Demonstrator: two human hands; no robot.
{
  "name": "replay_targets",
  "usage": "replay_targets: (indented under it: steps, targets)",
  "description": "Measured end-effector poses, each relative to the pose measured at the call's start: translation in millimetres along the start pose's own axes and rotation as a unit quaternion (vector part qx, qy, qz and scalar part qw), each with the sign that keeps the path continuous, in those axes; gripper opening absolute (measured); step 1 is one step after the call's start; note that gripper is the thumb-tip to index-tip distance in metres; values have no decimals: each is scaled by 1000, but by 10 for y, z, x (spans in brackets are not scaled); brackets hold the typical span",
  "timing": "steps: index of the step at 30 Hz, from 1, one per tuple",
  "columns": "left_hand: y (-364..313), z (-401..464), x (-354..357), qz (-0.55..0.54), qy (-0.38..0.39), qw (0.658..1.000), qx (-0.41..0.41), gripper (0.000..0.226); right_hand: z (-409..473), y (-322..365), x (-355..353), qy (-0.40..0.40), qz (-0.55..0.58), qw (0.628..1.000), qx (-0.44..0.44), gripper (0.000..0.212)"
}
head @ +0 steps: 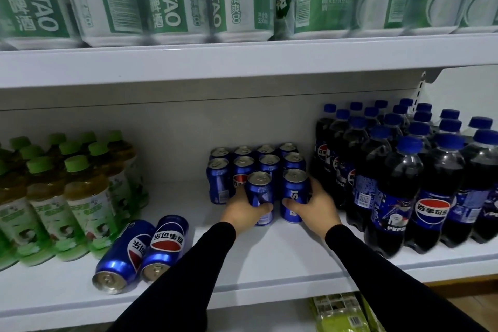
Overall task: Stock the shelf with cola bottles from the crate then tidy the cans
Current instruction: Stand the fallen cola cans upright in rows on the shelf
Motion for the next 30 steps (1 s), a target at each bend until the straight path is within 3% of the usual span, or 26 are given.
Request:
replay_targets:
  steps: [9,21,25,28,30]
  targets:
    - [-159,126,355,1,-16,1000,1,69,145,-122,-93,-26,27,999,-5,61]
    - [-168,147,367,-1,-16,1000,-14,72,194,-137,-79,8,13,1000,20,67]
    - [-188,17,293,18,-8,1000,4,69,199,109,-286,-84,-133,986,-54,65]
    - [-318,-121,52,81,-15,996,33,31,134,619,-230,-136,-188,953,-193,46]
    - [-464,-230,-233,155,-57,985,56,3,108,864,26,-104,-175,943,-262,37]
Point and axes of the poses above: each hand's wrist, its own z-axis towards the middle knuckle, its own x-axis out of the palm, y = z × x, the point moved 9 cm from there along z, towards the middle knuckle, and after that the axes turned 11 degrees about -x, right-handed, at the moved point
